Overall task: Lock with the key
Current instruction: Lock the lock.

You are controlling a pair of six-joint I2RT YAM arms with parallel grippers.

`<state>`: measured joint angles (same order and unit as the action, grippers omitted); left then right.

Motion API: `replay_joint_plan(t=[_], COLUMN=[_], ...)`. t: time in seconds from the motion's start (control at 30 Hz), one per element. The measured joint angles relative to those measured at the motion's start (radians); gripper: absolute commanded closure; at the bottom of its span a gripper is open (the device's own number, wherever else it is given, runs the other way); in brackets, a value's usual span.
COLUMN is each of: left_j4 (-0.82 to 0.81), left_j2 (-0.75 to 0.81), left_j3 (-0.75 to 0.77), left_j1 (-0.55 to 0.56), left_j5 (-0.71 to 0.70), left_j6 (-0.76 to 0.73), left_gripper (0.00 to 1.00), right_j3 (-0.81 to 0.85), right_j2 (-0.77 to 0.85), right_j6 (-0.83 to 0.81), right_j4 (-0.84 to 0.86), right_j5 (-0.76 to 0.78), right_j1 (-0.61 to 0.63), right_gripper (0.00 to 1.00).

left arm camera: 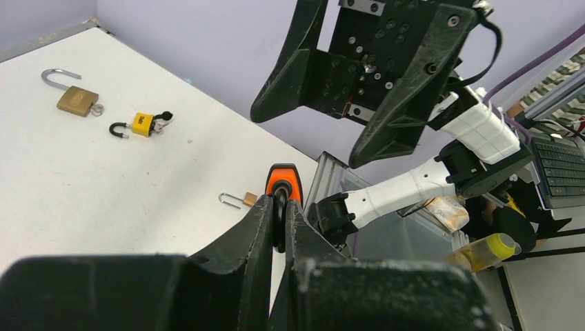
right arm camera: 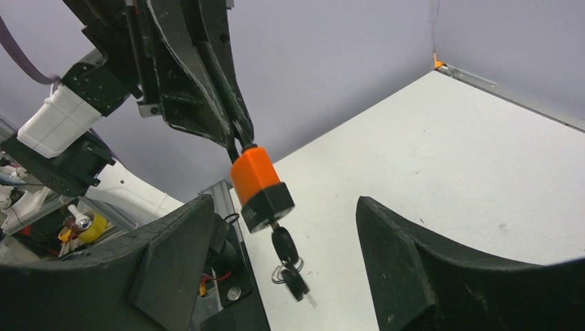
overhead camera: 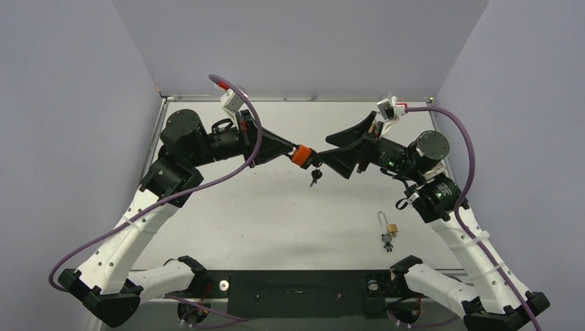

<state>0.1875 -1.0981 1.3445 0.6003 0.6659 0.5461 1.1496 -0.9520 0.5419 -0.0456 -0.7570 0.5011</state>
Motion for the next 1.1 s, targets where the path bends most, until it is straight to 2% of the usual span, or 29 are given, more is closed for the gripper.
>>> replay_joint_plan(t=[0.13, 0.47, 0.63, 0.83, 0.97, 1.07, 1.1], left_j4=[0.001, -0.003, -0.003, -0.003, -0.003, -0.004, -0.004], left_j2=[0.0, -0.024, -0.036, -0.038, -0.038, -0.039, -0.039], left_j3=[0.025, 0.066, 0.067, 0.067, 0.067, 0.067, 0.067], left_j1=[-0.009, -0.023, -0.023, -0.03, -0.039, -0.042, -0.046], left_j5=[0.018, 0.035, 0.039, 0.043, 0.048, 0.05, 0.05], left_j6=[0.013, 0.045, 0.048, 0.05, 0.054, 0.054, 0.053], left_gripper=[1.0, 1.0, 1.0, 1.0, 1.0, 1.0, 1.0], right_j3=[-0.042, -0.087, -0.087, -0.087, -0.087, -0.087, -0.087], right_j2=[0.019, 0.019, 0.015, 0.003, 0.003, 0.003, 0.003], right_j6=[-0.006, 0.017, 0.014, -0.01, -0.019, -0.027, -0.024], right_j4=[0.008, 0.055, 0.068, 0.045, 0.038, 0.035, 0.034], right_j5=[-0.017, -0.037, -0.035, -0.023, -0.013, -0.01, -0.013], right_j1=[-0.014, -0.012, 0.025, 0.045, 0.045, 0.045, 0.045], right_gripper=[0.44, 0.51, 0.64, 0.72, 0.84, 1.0, 1.0])
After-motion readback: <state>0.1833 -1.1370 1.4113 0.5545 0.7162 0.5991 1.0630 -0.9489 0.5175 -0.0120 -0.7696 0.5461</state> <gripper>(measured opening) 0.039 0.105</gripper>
